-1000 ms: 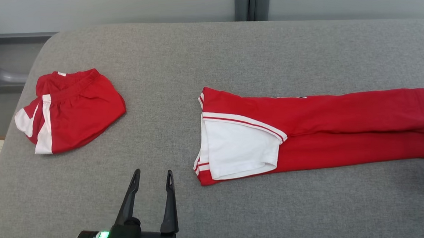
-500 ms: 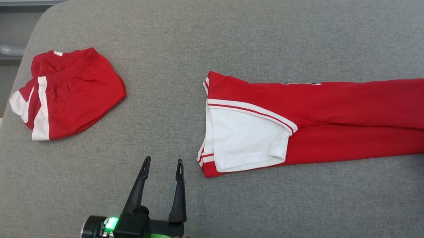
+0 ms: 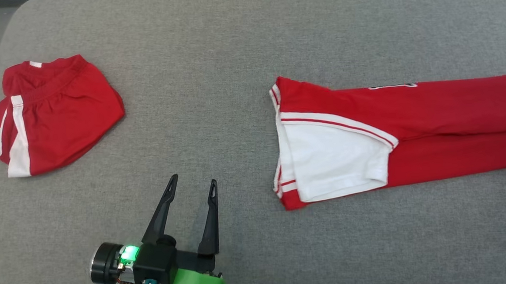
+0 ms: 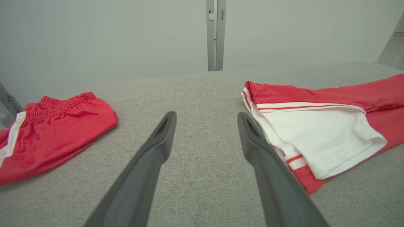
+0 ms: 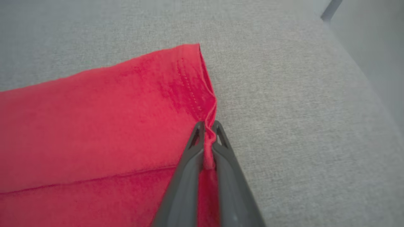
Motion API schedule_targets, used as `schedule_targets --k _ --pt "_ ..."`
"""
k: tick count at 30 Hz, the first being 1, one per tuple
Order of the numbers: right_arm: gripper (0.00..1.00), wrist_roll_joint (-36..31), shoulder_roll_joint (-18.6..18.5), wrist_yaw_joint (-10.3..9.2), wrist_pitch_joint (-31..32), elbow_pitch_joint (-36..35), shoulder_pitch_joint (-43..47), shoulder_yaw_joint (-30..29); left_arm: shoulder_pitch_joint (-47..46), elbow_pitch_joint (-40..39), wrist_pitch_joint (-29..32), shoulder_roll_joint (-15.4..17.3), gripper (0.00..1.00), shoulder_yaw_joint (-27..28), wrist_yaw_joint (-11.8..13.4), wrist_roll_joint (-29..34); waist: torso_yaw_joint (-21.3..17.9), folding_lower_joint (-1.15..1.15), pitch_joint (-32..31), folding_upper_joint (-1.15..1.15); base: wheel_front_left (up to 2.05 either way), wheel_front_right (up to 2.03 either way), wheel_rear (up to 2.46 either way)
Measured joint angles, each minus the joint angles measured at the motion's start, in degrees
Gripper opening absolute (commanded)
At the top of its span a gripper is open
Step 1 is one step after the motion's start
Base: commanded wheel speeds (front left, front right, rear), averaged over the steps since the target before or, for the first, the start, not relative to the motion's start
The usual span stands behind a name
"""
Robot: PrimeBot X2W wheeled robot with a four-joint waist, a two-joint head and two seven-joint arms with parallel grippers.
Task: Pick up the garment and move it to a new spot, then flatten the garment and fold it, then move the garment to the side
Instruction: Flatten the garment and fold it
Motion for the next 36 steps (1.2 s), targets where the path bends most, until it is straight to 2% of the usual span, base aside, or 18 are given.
schedule_targets --k 6,12,15,22,30,36 --pt "0.0 -1.7 -8.4 -0.02 0.2 -2.8 -2.6 0.2 -1.6 0.4 0.0 0.6 1.0 0.6 -1.4 1.2 -2.9 0.0 1.7 0.0 0.0 0.0 0.0" --pt "0.0 -3.0 -10.3 -0.02 3.4 -11.0 -3.9 -0.5 -2.1 1.4 0.0 0.6 1.0 0.6 -1.9 1.5 -5.9 0.0 2.1 0.0 0.0 0.0 0.0" --pt "0.0 -3.4 -9.4 -0.02 6.4 -17.3 -3.5 -2.0 -2.1 2.0 0.0 0.4 1.0 0.3 -1.9 1.4 -6.6 0.0 1.2 0.0 0.0 0.0 0.0" --pt "0.0 -5.0 -2.6 -0.03 13.9 -34.2 3.0 -8.1 -1.2 2.7 0.0 0.1 1.0 0.0 -1.6 0.4 -6.6 0.0 -1.9 0.0 0.0 0.0 0.0" --pt "0.0 -12.0 12.1 -0.04 20.6 -50.5 12.4 -12.8 -0.5 2.8 0.0 -0.1 1.0 -0.5 -1.3 -0.6 -3.8 0.0 -3.8 0.0 0.0 0.0 0.0" --pt "0.0 -15.3 22.3 -0.04 21.7 -55.0 15.5 -11.0 0.0 2.6 0.0 -0.1 1.0 -0.8 -0.9 -2.6 -1.4 0.0 -4.1 0.0 0.0 0.0 0.0"
